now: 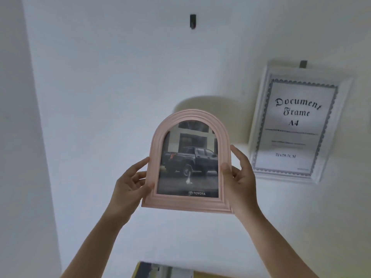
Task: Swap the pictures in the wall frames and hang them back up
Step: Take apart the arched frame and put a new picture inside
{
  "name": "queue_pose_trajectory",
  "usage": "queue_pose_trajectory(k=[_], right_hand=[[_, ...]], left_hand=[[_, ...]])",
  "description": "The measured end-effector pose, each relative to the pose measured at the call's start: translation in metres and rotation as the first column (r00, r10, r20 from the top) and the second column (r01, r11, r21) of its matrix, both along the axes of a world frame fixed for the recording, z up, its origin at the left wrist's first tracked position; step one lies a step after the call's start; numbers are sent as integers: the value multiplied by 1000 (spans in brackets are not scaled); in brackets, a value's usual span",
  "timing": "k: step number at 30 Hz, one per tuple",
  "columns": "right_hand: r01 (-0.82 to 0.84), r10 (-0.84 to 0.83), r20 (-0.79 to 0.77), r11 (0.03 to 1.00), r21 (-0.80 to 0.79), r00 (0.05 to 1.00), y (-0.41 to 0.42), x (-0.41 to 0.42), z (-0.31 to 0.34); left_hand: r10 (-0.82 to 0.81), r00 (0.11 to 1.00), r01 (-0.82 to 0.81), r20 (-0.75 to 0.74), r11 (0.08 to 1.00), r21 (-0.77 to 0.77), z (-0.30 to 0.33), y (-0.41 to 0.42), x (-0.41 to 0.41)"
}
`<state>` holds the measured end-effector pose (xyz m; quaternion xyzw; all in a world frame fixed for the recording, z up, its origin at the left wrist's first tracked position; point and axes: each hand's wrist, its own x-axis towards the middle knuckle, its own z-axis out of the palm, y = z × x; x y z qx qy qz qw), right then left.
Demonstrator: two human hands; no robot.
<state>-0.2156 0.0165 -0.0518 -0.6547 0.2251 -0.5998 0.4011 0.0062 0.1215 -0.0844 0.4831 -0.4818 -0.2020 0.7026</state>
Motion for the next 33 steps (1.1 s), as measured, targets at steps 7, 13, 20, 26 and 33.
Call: queue_pose_trajectory(k=[7,13,20,26,33], right_hand=[[71,-31,140,954,-293,990,-53,42,106],[133,-59,196,911,-390,979,-83,64,154],[172,-97,204,904,-392,974,-106,73,148],[249,-159,243,879,-406,957,-121,79,140],[402,-333,231,812,-422,914,-131,85,121]], left_hand=[[88,966,-34,245,976,-217,117,-52,44],[129,948,-36,290,951,-306,169,-84,65],[128,943,-35,306,956,-291,166,-110,78],[168,928,-66,332,952,-298,159,-122,79],[262,887,-149,380,942,-302,151,-134,75]])
